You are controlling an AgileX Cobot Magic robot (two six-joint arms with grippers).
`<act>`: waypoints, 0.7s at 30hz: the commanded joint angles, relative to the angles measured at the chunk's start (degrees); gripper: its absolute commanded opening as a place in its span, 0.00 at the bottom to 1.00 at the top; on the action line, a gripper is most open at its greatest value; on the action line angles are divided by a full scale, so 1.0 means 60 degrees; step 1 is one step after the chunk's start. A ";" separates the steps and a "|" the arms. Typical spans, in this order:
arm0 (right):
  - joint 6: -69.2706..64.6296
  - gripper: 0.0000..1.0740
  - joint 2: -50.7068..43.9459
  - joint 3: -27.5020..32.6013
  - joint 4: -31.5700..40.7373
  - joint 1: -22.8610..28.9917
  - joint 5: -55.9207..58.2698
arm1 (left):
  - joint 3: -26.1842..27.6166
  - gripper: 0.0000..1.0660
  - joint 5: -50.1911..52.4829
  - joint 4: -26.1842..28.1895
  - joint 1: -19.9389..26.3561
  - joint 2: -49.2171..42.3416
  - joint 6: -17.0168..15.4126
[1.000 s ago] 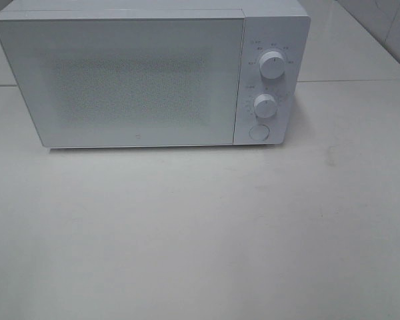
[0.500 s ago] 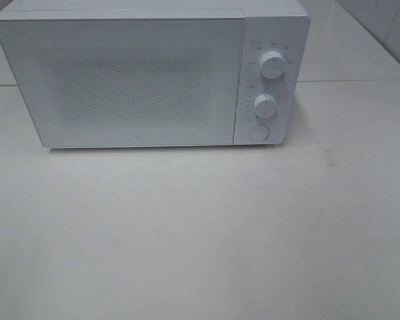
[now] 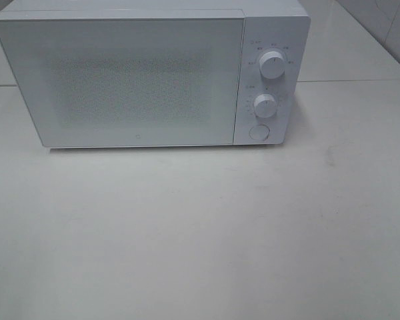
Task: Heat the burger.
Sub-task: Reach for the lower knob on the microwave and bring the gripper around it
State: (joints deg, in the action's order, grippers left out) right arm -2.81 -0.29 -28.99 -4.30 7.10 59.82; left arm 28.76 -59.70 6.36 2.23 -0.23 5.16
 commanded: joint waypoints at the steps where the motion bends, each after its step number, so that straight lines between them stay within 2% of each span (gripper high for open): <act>1: -0.0038 0.70 -0.0057 -0.0095 -0.0029 -0.0057 -0.0153 | -0.0038 0.92 0.0029 0.0029 0.0038 -0.0220 0.0029; 9: -0.0067 0.70 0.1146 -0.0296 -0.0029 -0.0057 -0.1251 | -0.0038 0.92 0.0029 0.0029 0.0038 -0.0220 0.0029; 17: -0.0067 0.70 0.3361 -0.0296 -0.0010 -0.0057 -0.3295 | -0.0038 0.92 0.0029 0.0029 0.0038 -0.0220 0.0029; 21: -0.0067 0.70 0.3992 -0.0296 -0.0010 -0.0057 -0.3887 | -0.0038 0.92 0.0029 0.0029 0.0038 -0.0220 0.0029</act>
State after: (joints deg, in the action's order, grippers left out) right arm -3.04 22.12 -30.31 -4.35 7.10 39.08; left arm 28.76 -59.70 6.36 2.23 -0.23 5.16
